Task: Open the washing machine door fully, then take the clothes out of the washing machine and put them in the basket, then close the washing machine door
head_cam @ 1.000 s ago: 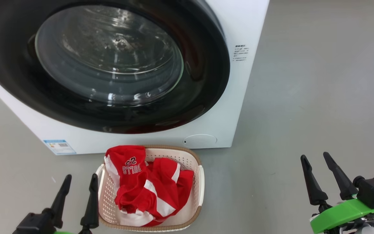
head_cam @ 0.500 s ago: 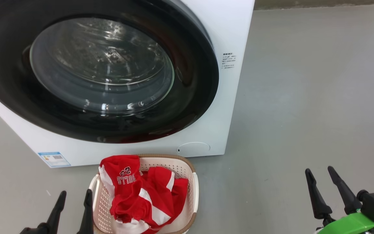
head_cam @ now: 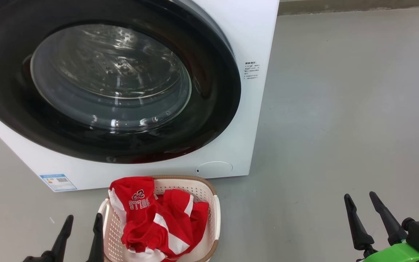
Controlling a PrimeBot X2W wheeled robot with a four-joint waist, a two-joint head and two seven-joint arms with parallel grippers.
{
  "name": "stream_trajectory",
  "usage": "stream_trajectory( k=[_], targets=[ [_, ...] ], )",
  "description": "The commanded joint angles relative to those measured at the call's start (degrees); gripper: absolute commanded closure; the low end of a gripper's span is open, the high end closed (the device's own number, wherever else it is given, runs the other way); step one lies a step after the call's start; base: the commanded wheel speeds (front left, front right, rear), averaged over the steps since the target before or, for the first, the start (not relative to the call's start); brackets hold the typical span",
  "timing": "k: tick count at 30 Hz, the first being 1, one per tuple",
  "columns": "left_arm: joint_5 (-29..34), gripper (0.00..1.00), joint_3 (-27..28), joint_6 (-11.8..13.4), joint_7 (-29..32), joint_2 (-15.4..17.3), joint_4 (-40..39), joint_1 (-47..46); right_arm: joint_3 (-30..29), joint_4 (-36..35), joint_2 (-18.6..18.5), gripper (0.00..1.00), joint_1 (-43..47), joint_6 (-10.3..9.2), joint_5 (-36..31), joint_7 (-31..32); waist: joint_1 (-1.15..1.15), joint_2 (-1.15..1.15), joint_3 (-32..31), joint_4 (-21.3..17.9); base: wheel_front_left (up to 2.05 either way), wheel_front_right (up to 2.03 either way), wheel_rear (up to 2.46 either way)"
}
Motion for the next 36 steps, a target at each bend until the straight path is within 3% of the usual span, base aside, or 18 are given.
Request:
stream_trajectory(
  k=[1,26,27,36],
  targets=[
    [0.4,0.00,2.1,-0.3,-0.7,0.8,-1.5,-0.4,0.6,-1.5,-0.8,0.00,-0.2,-0.06,-0.5,-0.2,0.00,0.00,0.0,0.0,0.00,0.00,0.00],
    [0.5,0.00,2.7,-0.3,-0.7,0.4,-1.6,0.1,1.0,-1.6,-0.8,0.00,-0.2,-0.06,-0.4,-0.2,0.00,0.00,-0.2,0.1,0.00,0.00,0.00],
    [0.0,1.00,0.6,0.0,0.0,-0.2,0.2,1.1,0.0,0.1,0.1,1.00,0.0,0.00,0.0,0.0,0.00,0.00,-0.2,0.0,0.00,0.00,0.00],
    [-2.4,1.00,0.4,0.0,0.9,-1.2,3.8,1.0,0.6,3.6,2.0,1.00,-0.2,0.00,2.2,0.8,0.04,0.00,-0.3,0.1,0.00,0.00,0.00]
  ],
)
